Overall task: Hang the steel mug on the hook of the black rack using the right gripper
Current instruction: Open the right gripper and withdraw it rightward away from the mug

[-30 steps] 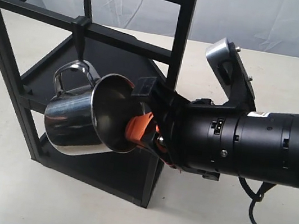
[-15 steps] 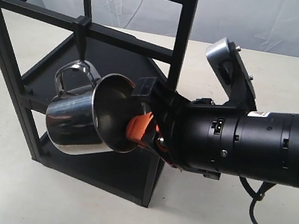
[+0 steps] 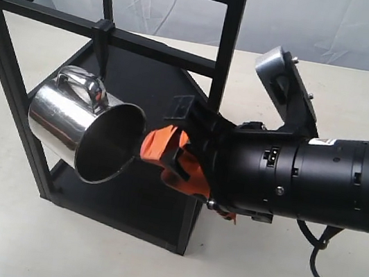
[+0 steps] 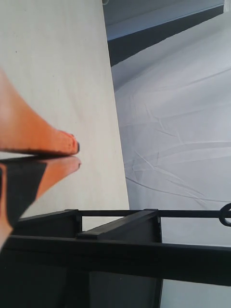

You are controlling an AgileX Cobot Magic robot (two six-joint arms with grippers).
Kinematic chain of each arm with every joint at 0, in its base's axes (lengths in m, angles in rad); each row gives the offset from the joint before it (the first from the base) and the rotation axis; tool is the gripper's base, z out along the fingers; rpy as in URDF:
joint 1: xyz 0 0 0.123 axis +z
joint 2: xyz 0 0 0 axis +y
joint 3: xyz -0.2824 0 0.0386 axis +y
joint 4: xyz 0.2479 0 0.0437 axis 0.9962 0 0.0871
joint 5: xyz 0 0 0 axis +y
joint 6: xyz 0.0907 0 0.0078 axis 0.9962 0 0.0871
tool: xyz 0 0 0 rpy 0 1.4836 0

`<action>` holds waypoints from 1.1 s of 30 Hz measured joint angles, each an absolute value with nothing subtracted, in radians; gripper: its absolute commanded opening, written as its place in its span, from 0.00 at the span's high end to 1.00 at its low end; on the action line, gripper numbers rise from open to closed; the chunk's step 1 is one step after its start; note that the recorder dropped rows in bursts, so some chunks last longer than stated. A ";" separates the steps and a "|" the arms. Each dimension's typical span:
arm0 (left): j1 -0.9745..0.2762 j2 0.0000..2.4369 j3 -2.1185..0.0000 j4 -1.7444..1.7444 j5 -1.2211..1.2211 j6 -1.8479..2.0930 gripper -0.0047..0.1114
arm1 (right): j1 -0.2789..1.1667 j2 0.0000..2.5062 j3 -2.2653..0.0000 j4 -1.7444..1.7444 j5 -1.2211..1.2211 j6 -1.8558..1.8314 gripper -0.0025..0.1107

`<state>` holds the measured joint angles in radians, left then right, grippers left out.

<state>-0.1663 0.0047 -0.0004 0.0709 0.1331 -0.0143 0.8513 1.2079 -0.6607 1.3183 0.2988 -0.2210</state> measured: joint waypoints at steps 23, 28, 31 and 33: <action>-0.166 0.005 0.000 0.071 0.133 -0.014 0.95 | 0.851 0.806 -0.661 0.904 0.432 -0.134 0.98; -0.166 0.005 0.000 0.071 0.133 -0.014 0.95 | 0.851 0.789 -0.661 0.895 0.434 -0.134 0.98; -0.166 0.005 0.000 0.071 0.133 -0.014 0.95 | 0.851 0.789 -0.661 0.892 0.434 -0.134 0.98; -0.166 0.005 0.000 0.071 0.133 -0.014 0.95 | 0.851 0.787 -0.661 0.890 0.431 -0.134 0.98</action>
